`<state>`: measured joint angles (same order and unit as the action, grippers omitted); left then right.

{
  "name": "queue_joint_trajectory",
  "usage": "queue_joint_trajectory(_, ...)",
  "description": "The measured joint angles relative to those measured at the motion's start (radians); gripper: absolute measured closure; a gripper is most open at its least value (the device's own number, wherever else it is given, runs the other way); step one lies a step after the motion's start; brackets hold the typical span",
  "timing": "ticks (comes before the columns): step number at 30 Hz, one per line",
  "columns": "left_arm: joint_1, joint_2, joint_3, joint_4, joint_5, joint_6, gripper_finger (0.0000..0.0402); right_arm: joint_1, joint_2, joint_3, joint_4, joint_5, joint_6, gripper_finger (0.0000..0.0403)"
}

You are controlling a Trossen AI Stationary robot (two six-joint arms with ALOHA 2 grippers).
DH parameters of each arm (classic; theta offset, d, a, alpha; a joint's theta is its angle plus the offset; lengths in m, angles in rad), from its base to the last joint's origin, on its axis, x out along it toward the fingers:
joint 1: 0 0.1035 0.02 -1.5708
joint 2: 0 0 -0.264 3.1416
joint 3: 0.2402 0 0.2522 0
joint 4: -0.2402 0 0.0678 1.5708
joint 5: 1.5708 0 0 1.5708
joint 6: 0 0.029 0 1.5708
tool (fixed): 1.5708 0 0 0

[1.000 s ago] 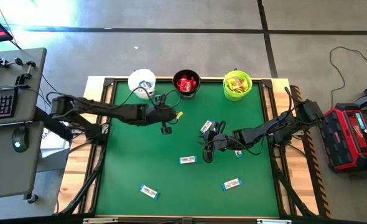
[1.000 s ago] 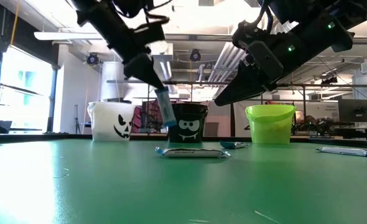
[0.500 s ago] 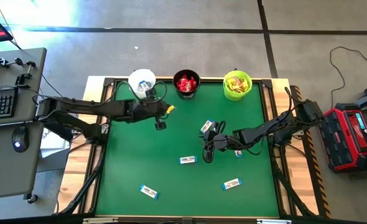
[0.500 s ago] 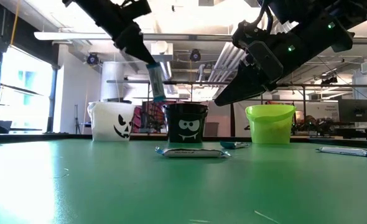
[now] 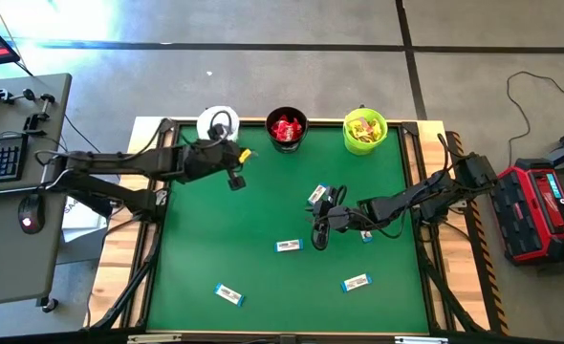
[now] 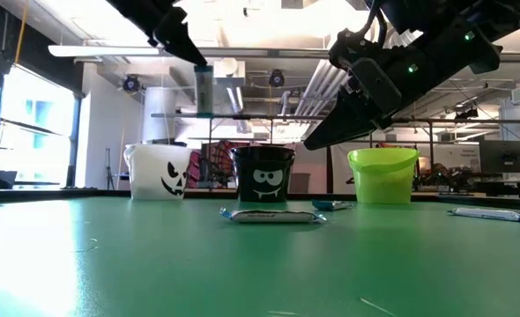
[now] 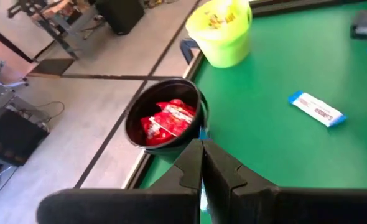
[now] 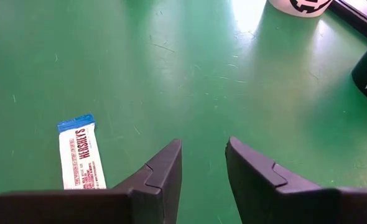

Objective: Sort candy by brand, put in halloween buckets
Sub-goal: Put the white chocolate bar into the white bucket

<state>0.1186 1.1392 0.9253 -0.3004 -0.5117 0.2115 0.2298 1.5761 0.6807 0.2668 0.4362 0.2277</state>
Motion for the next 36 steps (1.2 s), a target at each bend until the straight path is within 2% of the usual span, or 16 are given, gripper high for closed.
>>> queue_joint_trajectory(13,0.129,-0.067,0.0,-0.013,0.001,0.009,0.0401,0.0,0.0,0.0,0.0,0.0,-0.001,0.0288)
queue_joint_trajectory(20,0.157,-0.074,0.0,-0.05,0.088,0.011,0.0401,0.0,0.0,0.0,0.0,0.0,-0.001,0.0288)
queue_joint_trajectory(23,0.141,-0.074,0.0,-0.073,0.136,0.015,0.0401,0.0,0.0,0.0,0.0,0.0,-0.001,0.0288)
queue_joint_trajectory(27,0.091,-0.074,-0.032,-0.076,0.142,-0.018,0.0401,0.0,0.0,0.0,0.0,0.0,-0.001,0.0288)
queue_joint_trajectory(36,-0.053,-0.074,-0.156,0.044,0.126,-0.041,0.0401,0.0,0.0,0.0,0.0,0.0,-0.001,0.0288)
